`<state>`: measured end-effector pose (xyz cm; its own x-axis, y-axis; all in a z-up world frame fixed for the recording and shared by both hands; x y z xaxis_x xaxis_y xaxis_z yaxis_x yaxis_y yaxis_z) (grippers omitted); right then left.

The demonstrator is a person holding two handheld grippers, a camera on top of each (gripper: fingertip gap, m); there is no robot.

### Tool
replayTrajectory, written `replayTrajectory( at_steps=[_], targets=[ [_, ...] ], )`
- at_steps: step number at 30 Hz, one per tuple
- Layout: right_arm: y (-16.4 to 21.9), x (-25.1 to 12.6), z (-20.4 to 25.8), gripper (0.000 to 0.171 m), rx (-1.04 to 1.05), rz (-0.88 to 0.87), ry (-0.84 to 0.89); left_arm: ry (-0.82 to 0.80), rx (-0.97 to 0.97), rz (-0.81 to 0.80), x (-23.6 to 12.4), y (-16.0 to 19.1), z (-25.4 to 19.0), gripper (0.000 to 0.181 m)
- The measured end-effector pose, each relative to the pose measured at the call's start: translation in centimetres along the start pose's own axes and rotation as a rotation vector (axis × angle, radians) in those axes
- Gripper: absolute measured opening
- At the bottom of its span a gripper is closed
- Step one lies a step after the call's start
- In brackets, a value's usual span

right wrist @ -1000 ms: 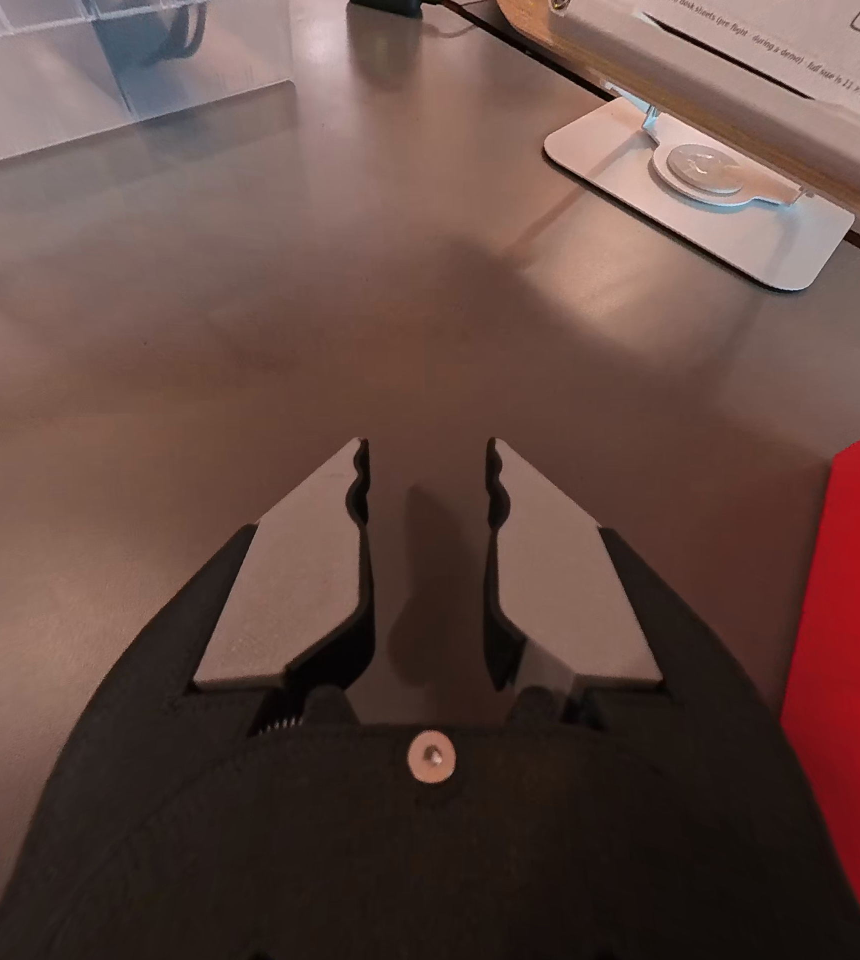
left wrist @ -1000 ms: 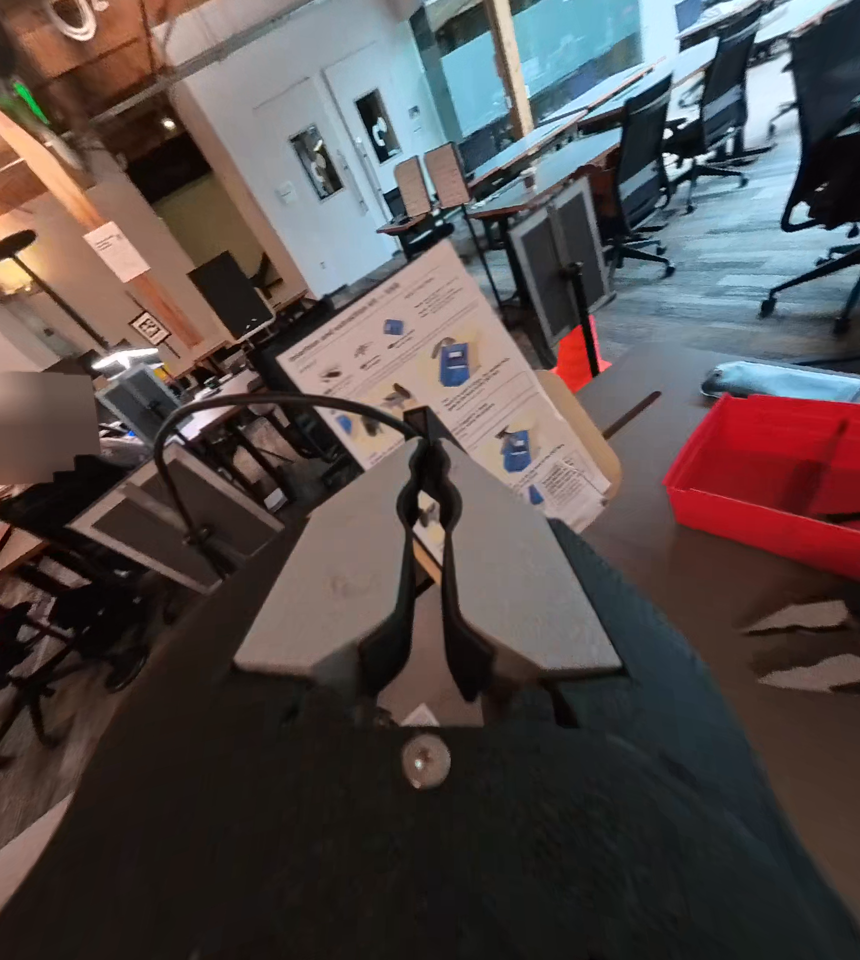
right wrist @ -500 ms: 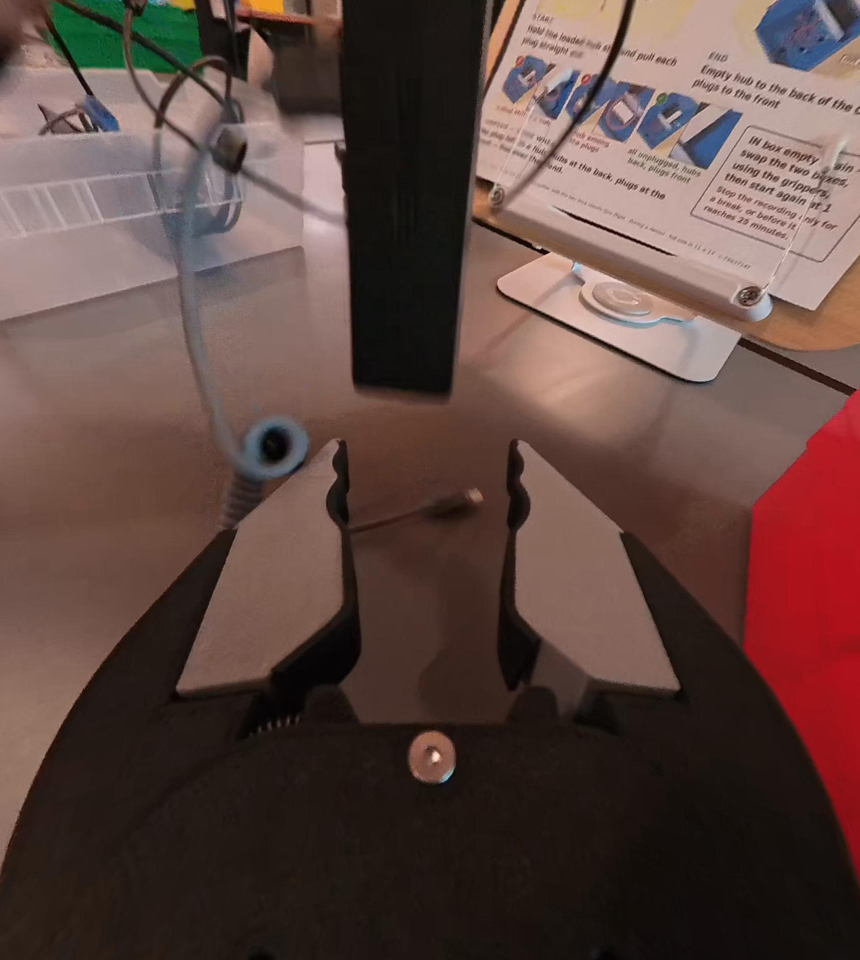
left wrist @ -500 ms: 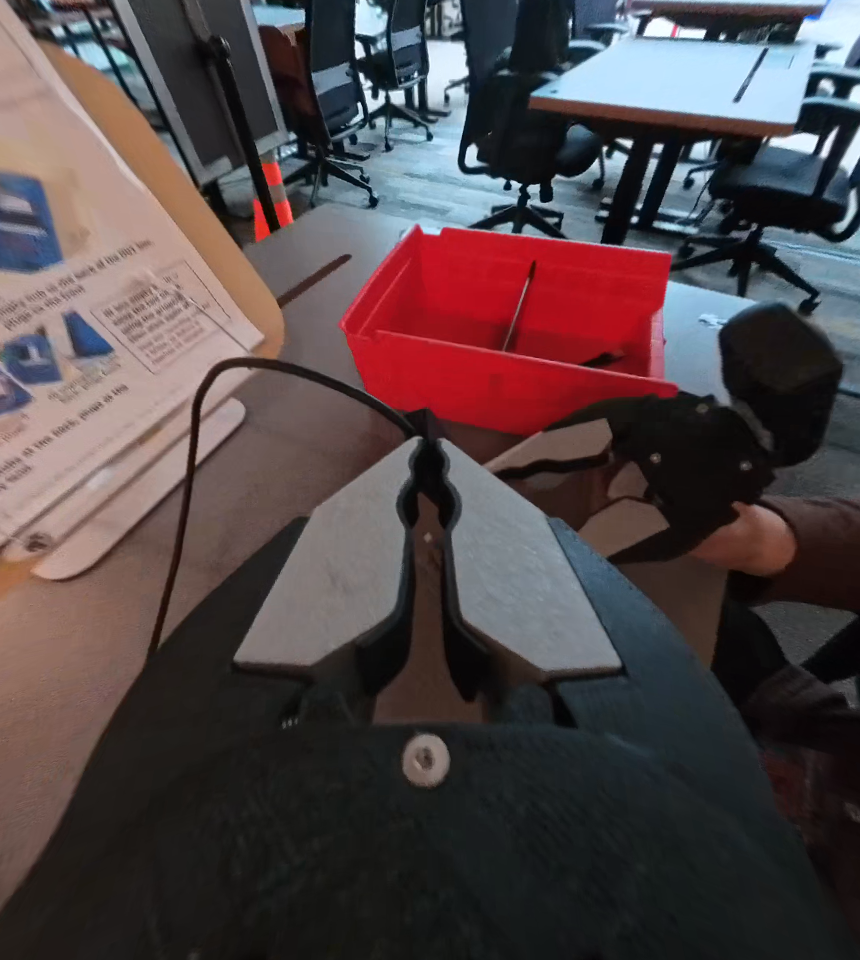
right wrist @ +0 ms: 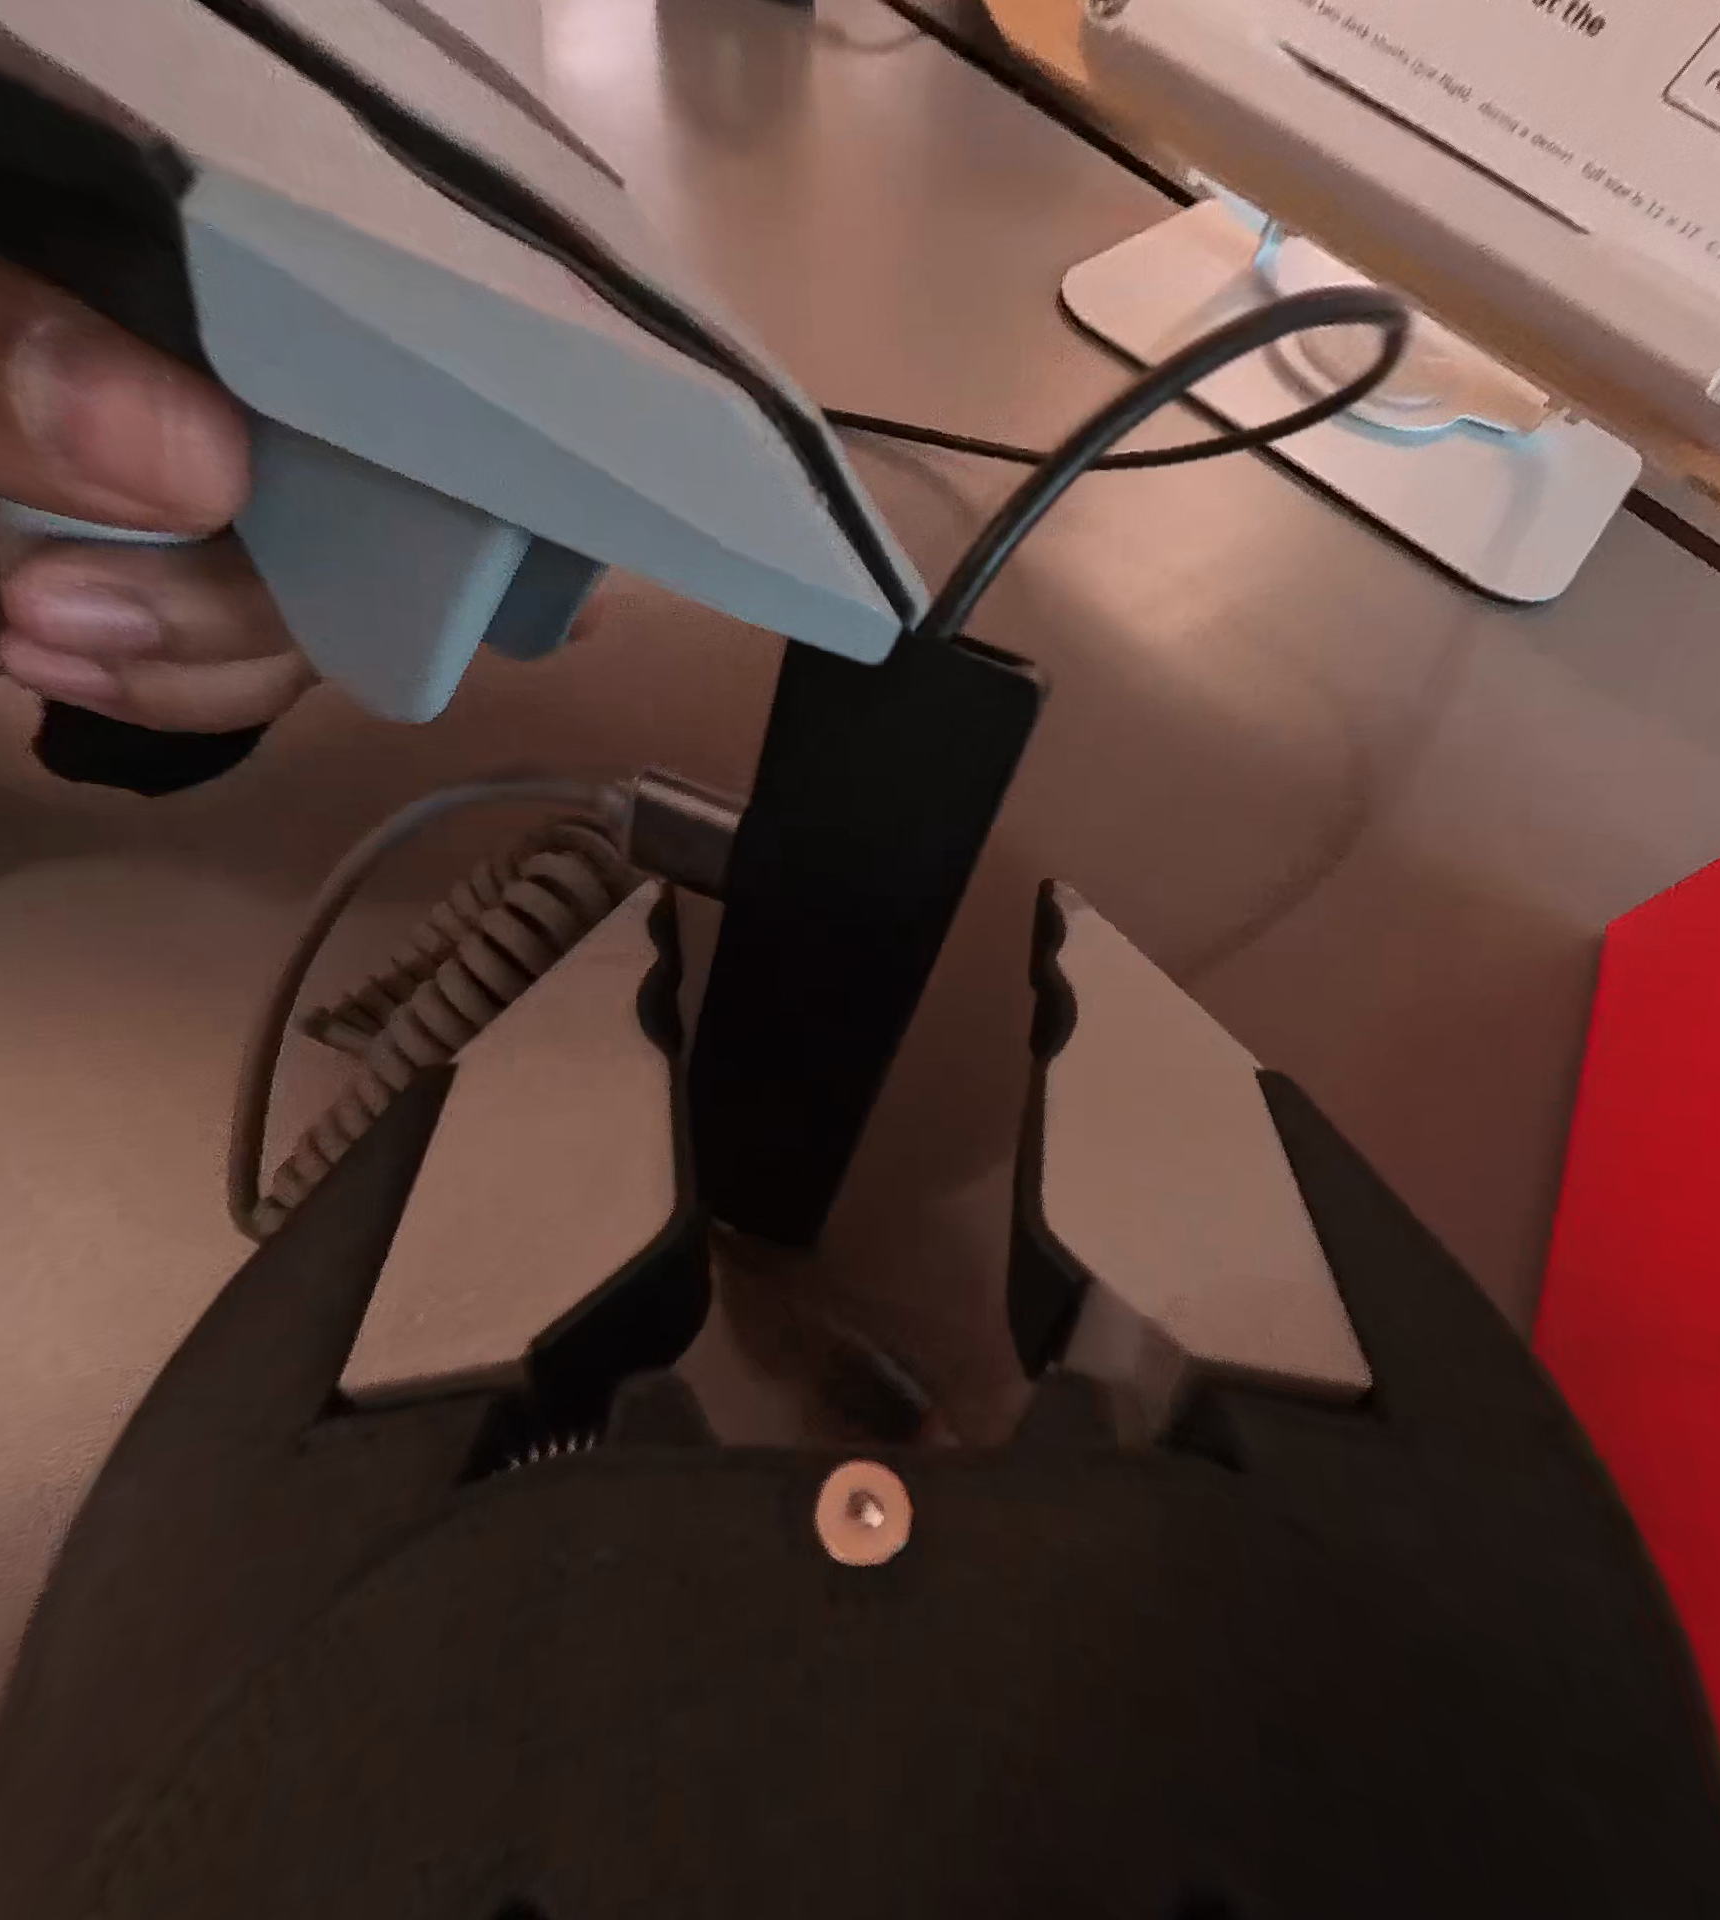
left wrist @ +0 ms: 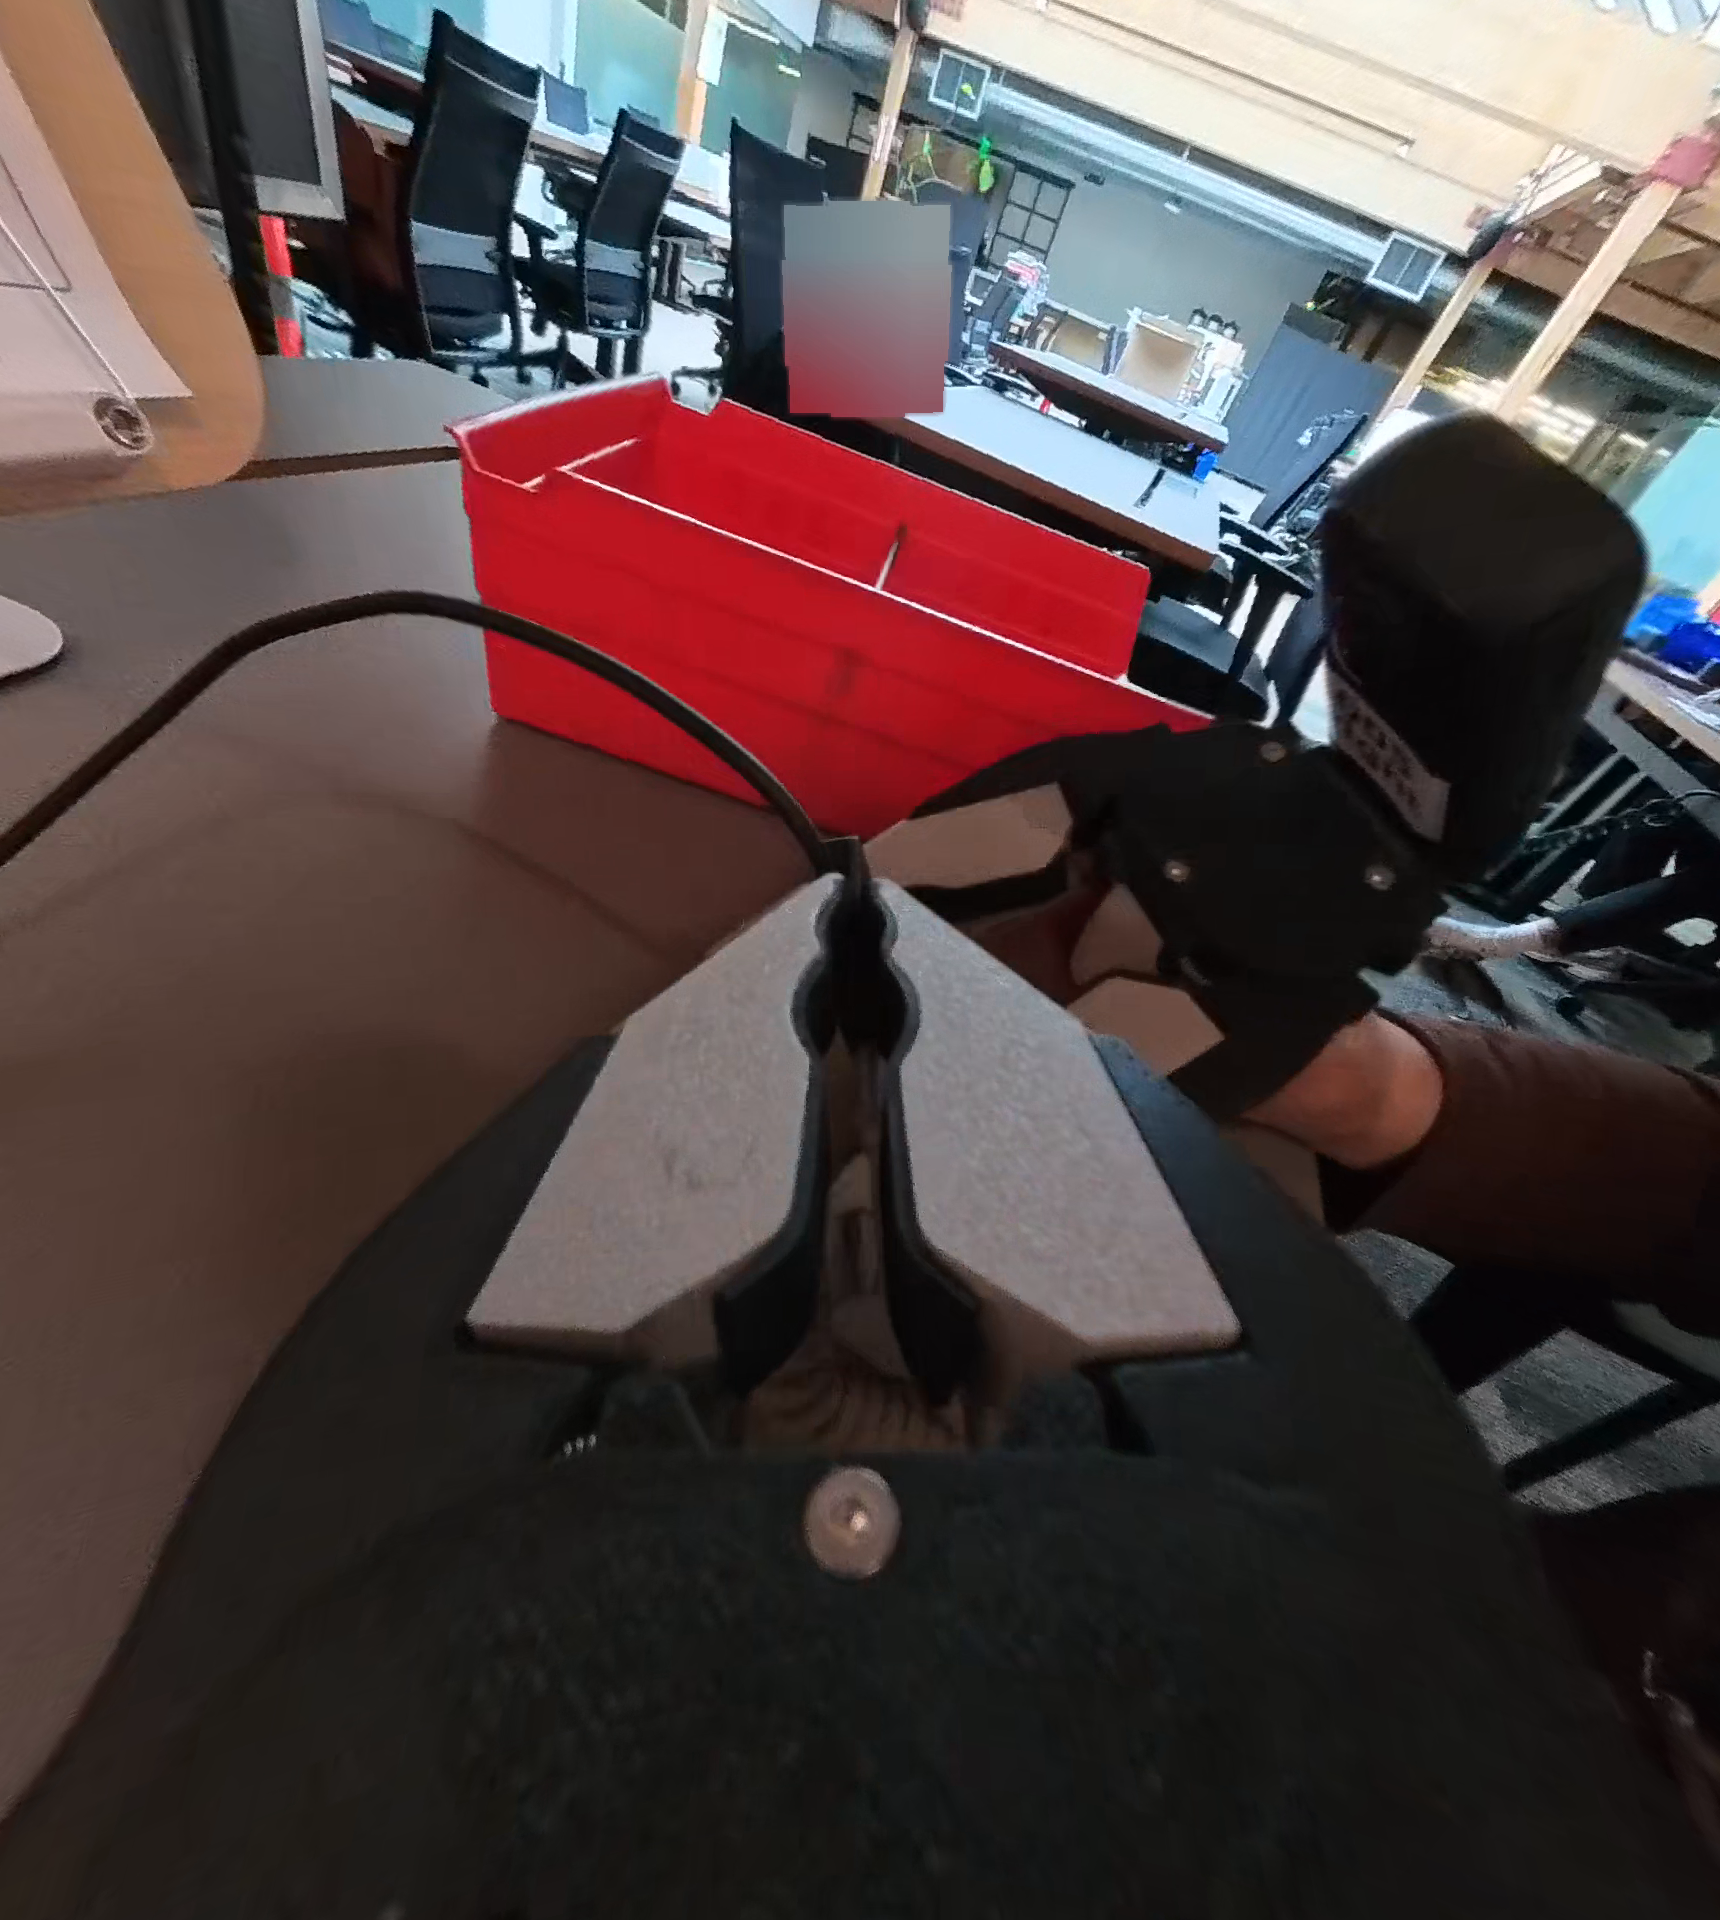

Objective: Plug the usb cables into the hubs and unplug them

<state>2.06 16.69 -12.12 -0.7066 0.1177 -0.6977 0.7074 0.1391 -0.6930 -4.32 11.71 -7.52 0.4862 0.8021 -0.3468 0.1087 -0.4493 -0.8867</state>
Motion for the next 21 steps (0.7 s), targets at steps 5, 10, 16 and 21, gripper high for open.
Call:
replayTrajectory(
  at_steps=[5,10,16,21],
  targets=[
    [0.6,0.7,0.0,0.038,-0.022,0.091,0.043,-0.145,0.069,0.03,-0.6,0.5,0.6,0.0],
    [0.6,-0.8,-1.4,0.037,0.044,0.023,0.061,-0.26,0.103,-0.025,-2.2,-0.3,0.8,0.006],
    [-0.1,-3.7,-3.1,0.036,0.129,-0.153,0.103,-0.655,0.186,0.233,-6.5,-0.2,3.5,0.029],
    [-0.3,-4.3,-2.9,0.036,0.1,-0.186,0.162,-1.083,0.391,0.341,-11.8,-1.5,3.7,0.03]
  ],
)
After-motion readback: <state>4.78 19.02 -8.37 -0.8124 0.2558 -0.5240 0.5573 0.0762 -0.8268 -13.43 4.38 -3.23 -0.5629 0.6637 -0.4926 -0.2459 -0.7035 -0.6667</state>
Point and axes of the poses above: each gripper's, where its closed fingertips meet, x out along the fingers, y out of its underside, z = x × y across the jaws, the point moved 6 cm from there along -x, back along the fingers, and after that the axes turned 13 degrees about z, right-handed, at the moved point
